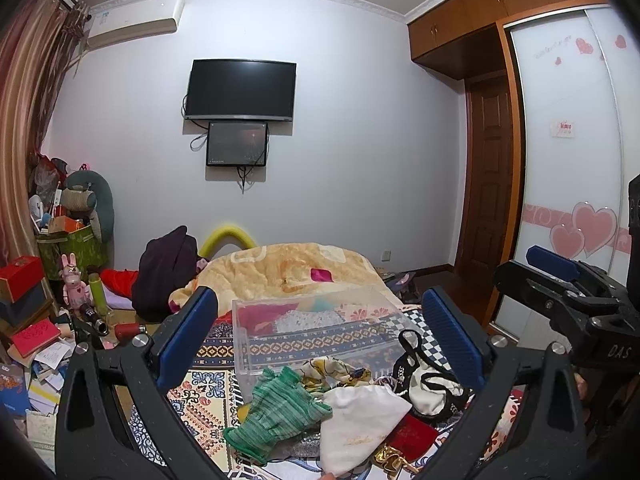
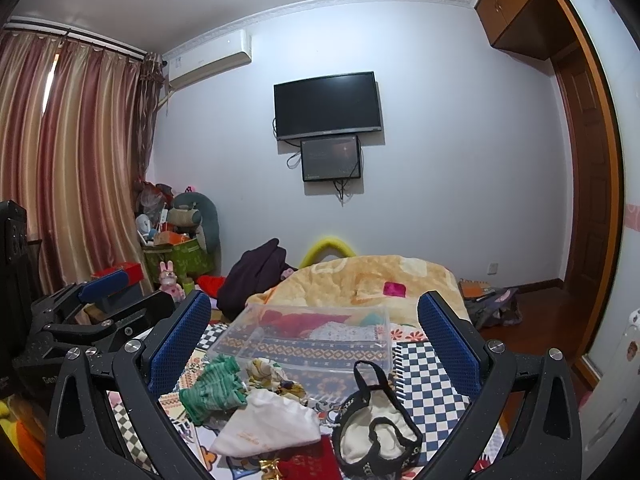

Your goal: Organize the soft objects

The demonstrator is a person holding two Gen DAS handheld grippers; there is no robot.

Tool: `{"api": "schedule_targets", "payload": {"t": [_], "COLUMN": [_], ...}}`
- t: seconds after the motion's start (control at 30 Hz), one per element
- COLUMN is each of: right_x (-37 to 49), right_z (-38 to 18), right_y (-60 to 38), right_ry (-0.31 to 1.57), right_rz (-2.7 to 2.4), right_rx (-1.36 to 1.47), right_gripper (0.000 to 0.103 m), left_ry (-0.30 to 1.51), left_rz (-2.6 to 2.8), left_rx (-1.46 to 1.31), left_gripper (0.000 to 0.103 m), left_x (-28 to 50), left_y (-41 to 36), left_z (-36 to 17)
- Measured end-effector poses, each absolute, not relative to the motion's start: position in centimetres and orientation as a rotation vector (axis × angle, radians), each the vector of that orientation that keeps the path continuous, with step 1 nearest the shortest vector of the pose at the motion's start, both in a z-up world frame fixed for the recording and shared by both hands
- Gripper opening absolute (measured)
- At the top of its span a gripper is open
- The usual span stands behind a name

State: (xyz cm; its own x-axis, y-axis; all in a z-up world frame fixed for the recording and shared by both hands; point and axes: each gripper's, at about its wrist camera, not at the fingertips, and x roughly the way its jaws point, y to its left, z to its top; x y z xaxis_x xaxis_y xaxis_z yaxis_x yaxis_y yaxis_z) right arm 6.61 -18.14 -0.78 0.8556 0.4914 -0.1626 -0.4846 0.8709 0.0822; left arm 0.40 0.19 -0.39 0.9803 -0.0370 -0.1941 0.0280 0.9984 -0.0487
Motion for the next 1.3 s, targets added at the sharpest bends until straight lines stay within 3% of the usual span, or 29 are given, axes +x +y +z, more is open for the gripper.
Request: {"api": "schedule_targets", "payload": {"t": [0.63, 0.93, 1.0, 1.1, 1.17, 1.3], "right_x": [13.7, 14.9, 15.2, 15.4, 15.0, 14.5], "right_z": [-10.0, -14.0, -14.7, -15.6, -15.6, -15.5], "right_y": [-20.4, -21.4, -21.3, -21.5, -21.4, -21.2], "right_ry": [0.527, 0.695, 0.732, 0.784, 0.781, 0.769], "right_rz": [0.429, 0.428, 0.435, 0.454, 0.455, 0.449], "right_rx": [0.019, 0.022, 0.021, 0.03, 0.018, -0.009], "right_gripper": [0.103, 0.1, 0.091, 0.077, 0.07, 0.044], "left_ry": [0.542, 0.603, 0.61, 0.614, 0.614, 0.616], "left_rz": [-0.008, 0.04, 0.047, 0.032, 0.017, 0.009], "left_rx": [-0.119, -0.182, -0.181, -0.175, -0.165, -0.138], "left_gripper": [0.103, 0.1, 0.089, 0.082, 0.065, 0.05], "left_x": [7.8, 8.6, 8.8, 9.0, 8.9, 8.5], "left_y": [2.8, 5.9, 6.0, 5.7, 5.4, 4.8], "left_z": [-11.3, -14.5, -15.0, -15.3, -15.2, -14.8]}}
